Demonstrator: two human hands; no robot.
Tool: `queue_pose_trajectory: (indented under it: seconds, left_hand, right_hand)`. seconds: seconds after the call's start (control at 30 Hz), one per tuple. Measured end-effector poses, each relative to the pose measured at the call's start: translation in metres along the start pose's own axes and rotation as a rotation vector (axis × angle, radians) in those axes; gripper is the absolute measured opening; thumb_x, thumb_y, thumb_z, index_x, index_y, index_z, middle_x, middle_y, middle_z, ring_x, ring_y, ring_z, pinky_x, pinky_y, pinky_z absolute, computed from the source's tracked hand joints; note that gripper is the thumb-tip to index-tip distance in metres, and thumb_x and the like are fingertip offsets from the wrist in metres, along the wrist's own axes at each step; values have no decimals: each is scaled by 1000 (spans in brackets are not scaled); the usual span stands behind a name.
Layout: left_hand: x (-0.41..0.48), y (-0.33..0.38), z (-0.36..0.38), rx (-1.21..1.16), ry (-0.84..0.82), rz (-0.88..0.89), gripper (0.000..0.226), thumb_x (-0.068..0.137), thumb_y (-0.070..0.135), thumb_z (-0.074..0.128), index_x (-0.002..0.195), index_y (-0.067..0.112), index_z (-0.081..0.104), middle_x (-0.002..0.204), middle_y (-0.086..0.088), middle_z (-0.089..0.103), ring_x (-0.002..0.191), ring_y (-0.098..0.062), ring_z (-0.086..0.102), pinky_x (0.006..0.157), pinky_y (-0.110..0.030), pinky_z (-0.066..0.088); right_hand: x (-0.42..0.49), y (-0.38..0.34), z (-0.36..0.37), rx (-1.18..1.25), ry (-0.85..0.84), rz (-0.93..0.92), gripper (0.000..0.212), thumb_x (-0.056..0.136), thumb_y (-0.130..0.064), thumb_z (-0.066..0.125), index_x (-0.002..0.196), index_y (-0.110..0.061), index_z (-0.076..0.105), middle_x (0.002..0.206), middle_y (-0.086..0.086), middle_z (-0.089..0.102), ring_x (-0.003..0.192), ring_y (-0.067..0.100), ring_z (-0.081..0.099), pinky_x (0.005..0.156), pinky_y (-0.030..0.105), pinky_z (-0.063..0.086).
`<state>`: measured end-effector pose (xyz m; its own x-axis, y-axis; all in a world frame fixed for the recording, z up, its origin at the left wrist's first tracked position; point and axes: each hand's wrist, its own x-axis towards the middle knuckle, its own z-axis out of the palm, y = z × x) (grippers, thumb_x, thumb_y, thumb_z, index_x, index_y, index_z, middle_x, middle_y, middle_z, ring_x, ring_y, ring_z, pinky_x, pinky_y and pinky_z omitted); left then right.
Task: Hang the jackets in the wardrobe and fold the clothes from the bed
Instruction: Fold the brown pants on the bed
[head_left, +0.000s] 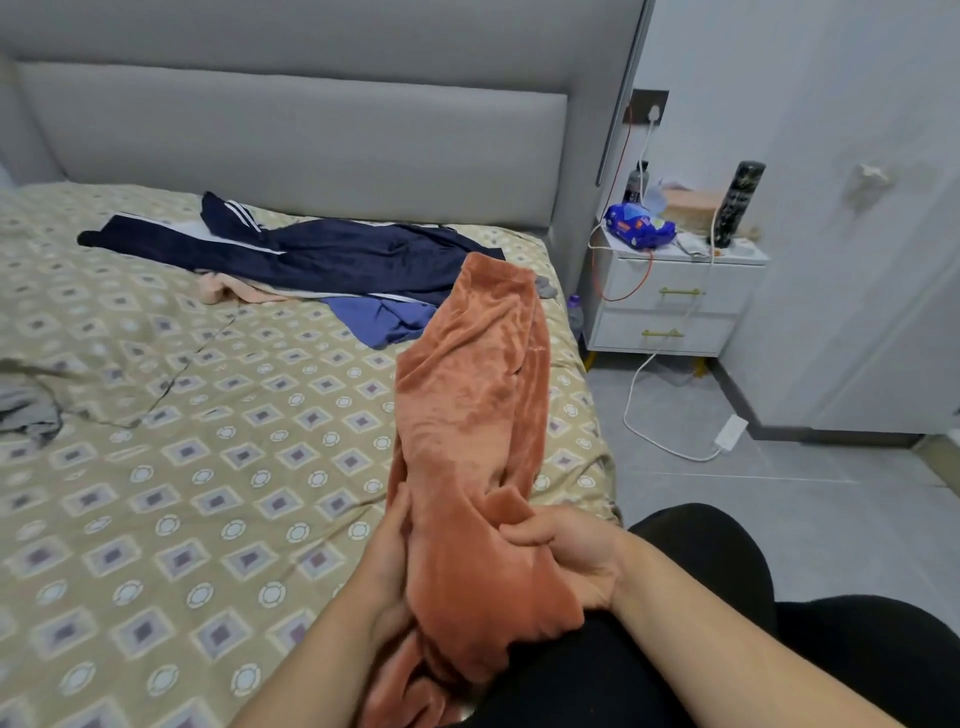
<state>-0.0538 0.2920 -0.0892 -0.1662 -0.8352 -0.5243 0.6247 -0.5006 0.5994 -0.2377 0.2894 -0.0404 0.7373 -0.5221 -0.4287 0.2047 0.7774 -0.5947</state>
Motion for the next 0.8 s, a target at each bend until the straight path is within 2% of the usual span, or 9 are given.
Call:
queue_pose_trajectory:
  seconds: [0.07, 0.17, 0.27, 0.37, 0.43, 0.53, 0.6, 0.7, 0.8]
  left_hand:
    - [4, 11, -8, -169, -23, 14, 62, 74, 53, 73, 119, 11, 72, 124, -22, 66, 112, -36, 66, 96, -49, 49]
    - [10, 31, -7, -173, -45, -41, 75, 70, 44, 76, 131, 3, 61, 131, -26, 60, 118, -39, 61, 96, -49, 53]
    - [13, 38, -9, 0, -41, -138, 50, 83, 20, 64, 122, -10, 61, 121, -34, 61, 109, -42, 65, 102, -51, 48]
    - [20, 34, -11, 57, -121, -139, 64, 81, 2, 69, 141, -2, 47, 139, -36, 48, 130, -46, 49, 113, -58, 35]
    - [19, 29, -6, 115, -72, -65, 57, 79, -7, 67, 133, 5, 55, 125, -33, 60, 117, -45, 59, 105, -60, 43]
    - [10, 22, 4, 61, -44, -81, 43, 83, 5, 65, 126, 9, 61, 106, -26, 70, 89, -35, 72, 85, -49, 57]
    - [10, 22, 0, -39, -17, -116, 40, 87, 20, 64, 126, 10, 63, 113, -24, 70, 94, -34, 72, 89, -48, 58]
    - [13, 27, -12, -84, 31, -172, 46, 100, 34, 51, 120, -4, 67, 124, -27, 65, 108, -38, 68, 97, -51, 53]
    - [13, 20, -17, 18, 62, -164, 33, 99, 14, 51, 125, -4, 62, 118, -29, 66, 103, -41, 68, 95, -52, 53]
  right_hand:
    - [1, 7, 3, -85, -142, -20, 47, 99, -6, 44, 146, 0, 43, 135, 19, 57, 127, 29, 54, 116, 44, 35]
    - [4, 11, 2, -173, -32, 40, 45, 96, -25, 54, 136, -5, 57, 129, 16, 61, 124, 29, 55, 114, 43, 36]
    - [16, -3, 0, -138, 309, 10, 39, 90, -46, 59, 95, -9, 69, 85, 7, 66, 78, 20, 62, 81, 37, 54]
    - [38, -19, -8, -113, 545, -83, 44, 97, -52, 51, 95, -10, 63, 76, 6, 63, 55, 15, 60, 52, 29, 53]
    - [53, -22, -10, -29, 597, -69, 34, 97, -39, 59, 103, -6, 62, 88, 11, 64, 62, 19, 65, 57, 33, 58]
    - [66, -16, -16, 97, 578, 50, 38, 100, -20, 54, 124, 9, 57, 116, 24, 66, 105, 32, 68, 89, 42, 58]
    - [64, -13, -19, 145, 553, 39, 39, 100, -11, 51, 132, 11, 51, 127, 29, 61, 118, 37, 62, 101, 46, 51]
    - [57, -22, -32, 217, 673, -176, 29, 97, -4, 47, 124, -1, 57, 113, 29, 67, 98, 39, 68, 95, 52, 53]
    - [51, -14, -55, 220, 907, -251, 26, 71, 2, 53, 94, -1, 64, 84, 17, 66, 73, 34, 65, 78, 46, 58]
